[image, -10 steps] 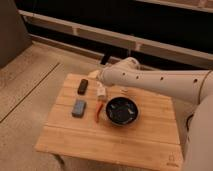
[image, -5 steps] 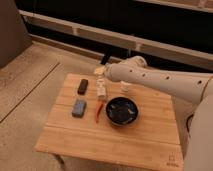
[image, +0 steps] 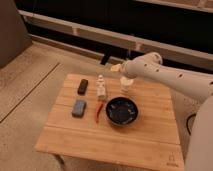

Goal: Place the ceramic cup in the ceramic bowl

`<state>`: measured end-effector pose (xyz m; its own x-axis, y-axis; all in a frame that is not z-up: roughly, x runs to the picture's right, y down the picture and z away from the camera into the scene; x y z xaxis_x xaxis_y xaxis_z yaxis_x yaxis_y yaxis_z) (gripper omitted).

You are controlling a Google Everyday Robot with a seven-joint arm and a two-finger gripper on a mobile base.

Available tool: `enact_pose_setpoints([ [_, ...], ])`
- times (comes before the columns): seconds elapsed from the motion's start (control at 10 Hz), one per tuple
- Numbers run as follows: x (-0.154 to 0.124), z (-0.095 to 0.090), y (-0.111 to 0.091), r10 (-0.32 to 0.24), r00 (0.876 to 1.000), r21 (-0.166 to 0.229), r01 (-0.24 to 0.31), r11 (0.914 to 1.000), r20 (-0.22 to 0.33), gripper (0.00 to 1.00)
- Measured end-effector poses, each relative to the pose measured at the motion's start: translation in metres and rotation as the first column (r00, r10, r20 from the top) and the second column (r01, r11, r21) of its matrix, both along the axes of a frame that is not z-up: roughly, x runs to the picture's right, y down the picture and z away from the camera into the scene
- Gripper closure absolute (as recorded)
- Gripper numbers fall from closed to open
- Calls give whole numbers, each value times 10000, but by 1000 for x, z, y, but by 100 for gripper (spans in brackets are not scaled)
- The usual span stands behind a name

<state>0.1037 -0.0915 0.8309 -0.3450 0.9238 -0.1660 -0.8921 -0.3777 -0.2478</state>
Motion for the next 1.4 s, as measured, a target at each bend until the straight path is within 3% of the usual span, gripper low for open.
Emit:
enact_pose_setpoints([
  [0.2, 4, 12, -1, -819, 9957, -364, 804, 9961, -435, 35],
  [0.4, -1, 23, -6, -1106, 9931, -507, 1086, 9928, -389, 35],
  [0.6, -8, 33, -6, -1123, 9936, -607, 1111, 9919, -154, 35],
  [0.9, -10, 57, 5, -512, 9982, -979, 541, 9937, 312, 35],
  [1.4, 2, 84, 33, -515, 9982, -1717, 560, 9836, 304, 35],
])
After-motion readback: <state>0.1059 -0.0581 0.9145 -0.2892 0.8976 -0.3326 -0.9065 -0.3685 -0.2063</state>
